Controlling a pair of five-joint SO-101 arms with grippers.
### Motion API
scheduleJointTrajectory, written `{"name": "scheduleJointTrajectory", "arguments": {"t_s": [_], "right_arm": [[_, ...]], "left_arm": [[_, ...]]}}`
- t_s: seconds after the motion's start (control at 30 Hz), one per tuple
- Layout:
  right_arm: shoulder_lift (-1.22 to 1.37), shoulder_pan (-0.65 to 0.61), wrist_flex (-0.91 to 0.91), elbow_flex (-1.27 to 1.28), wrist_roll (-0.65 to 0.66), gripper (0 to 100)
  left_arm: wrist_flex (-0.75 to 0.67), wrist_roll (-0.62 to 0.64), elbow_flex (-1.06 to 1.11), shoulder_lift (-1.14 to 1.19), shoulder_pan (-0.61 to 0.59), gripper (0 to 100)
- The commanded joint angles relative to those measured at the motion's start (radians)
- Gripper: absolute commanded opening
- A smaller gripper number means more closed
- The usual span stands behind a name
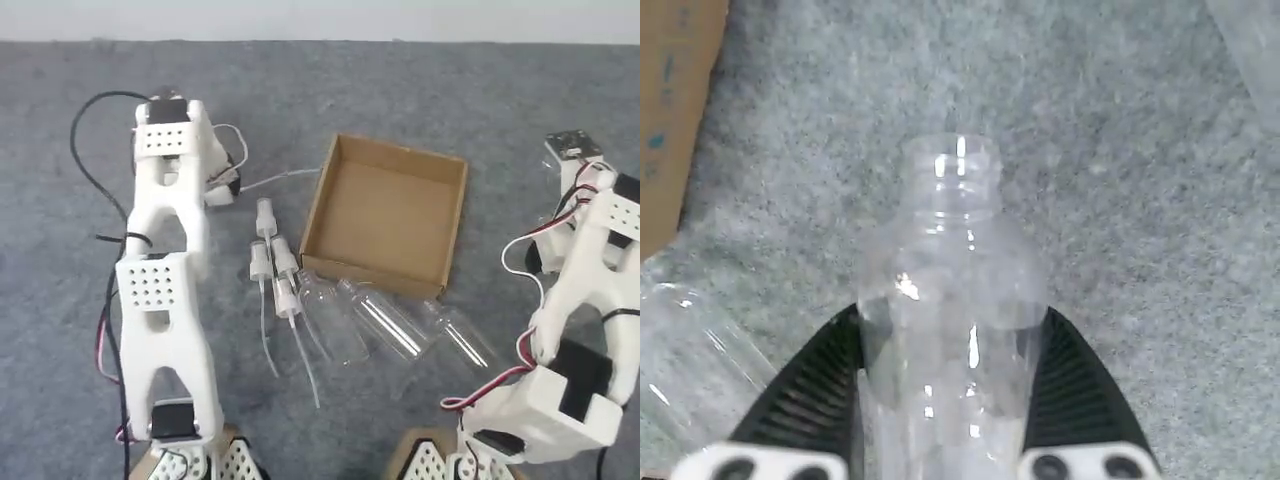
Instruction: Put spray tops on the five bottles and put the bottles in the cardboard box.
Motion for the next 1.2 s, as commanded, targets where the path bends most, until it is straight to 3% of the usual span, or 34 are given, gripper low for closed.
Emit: {"name": "scheduleJointTrajectory", "arguments": {"t_s": [0.0,0.23,0.47,0.63,0.9,1.17], "right_arm": [[-0.071,0.012,-0.013,-0.006,0.011,2.0],[-0.074,0.012,-0.013,-0.006,0.011,2.0],[-0.071,0.01,-0.038,-0.008,0.011,2.2],[-0.071,0.012,-0.041,-0.006,0.011,2.3],[-0.071,0.01,-0.041,-0.006,0.011,2.3],[-0.071,0.012,-0.041,-0.006,0.011,2.3]], "left_arm": [[-0.006,-0.169,-0.005,-0.028,-0.052,14],[-0.008,-0.605,-0.016,-0.04,-0.133,13],[0.041,-0.684,-0.064,-0.11,-0.157,13],[0.038,-0.598,-0.062,-0.195,-0.157,14],[-0.028,-0.152,-0.067,-0.084,-0.157,22],[-0.077,-0.046,-0.071,0.084,-0.155,22]]}}
